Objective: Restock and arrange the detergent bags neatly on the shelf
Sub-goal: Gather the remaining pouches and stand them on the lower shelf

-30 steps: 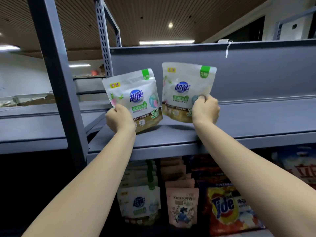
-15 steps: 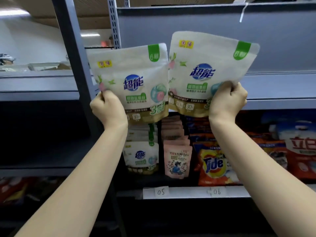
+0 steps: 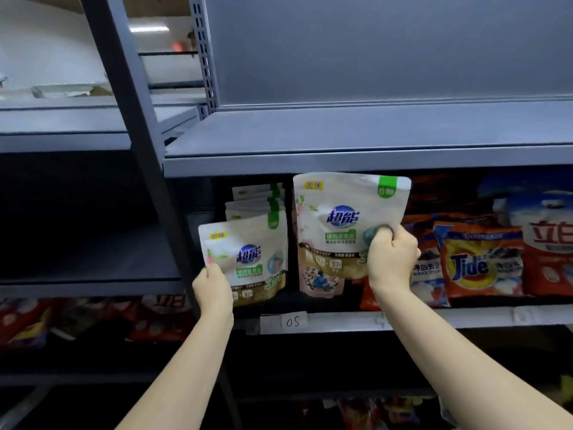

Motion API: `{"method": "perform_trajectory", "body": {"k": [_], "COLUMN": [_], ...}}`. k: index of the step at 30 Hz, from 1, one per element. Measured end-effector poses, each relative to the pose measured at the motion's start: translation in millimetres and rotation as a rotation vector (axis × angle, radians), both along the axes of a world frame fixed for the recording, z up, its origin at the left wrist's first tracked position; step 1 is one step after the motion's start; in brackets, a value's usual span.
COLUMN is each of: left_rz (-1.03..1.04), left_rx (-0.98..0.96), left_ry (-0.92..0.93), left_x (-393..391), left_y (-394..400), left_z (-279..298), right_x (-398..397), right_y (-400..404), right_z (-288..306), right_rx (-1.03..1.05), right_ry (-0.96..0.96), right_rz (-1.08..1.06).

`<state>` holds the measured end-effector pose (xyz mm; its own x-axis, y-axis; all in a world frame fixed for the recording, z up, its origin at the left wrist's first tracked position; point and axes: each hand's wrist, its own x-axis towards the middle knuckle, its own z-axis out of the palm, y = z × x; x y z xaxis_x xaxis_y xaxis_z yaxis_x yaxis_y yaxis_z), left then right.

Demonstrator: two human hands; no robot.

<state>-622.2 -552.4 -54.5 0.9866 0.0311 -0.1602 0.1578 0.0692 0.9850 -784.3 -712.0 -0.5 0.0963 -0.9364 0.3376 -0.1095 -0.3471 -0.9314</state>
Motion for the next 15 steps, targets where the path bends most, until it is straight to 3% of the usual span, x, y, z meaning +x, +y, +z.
{"method": "perform_trajectory", "body": {"k": [7,15], "left_rz": [-0.113,-0.202], "left_rx": [0.011,-0.029], "left_ry": [0.189,0.173], "left_x": [31,71], "left_y": [-21,-46], "left_z": [-34,-71], "right_x": [15,34], "right_y": [0,6], "right_z": [-41,-82], "right_rx": [0.089,0.173], "right_ry": [0.090,0.230], "right_rz": [0.089,0.314]}}
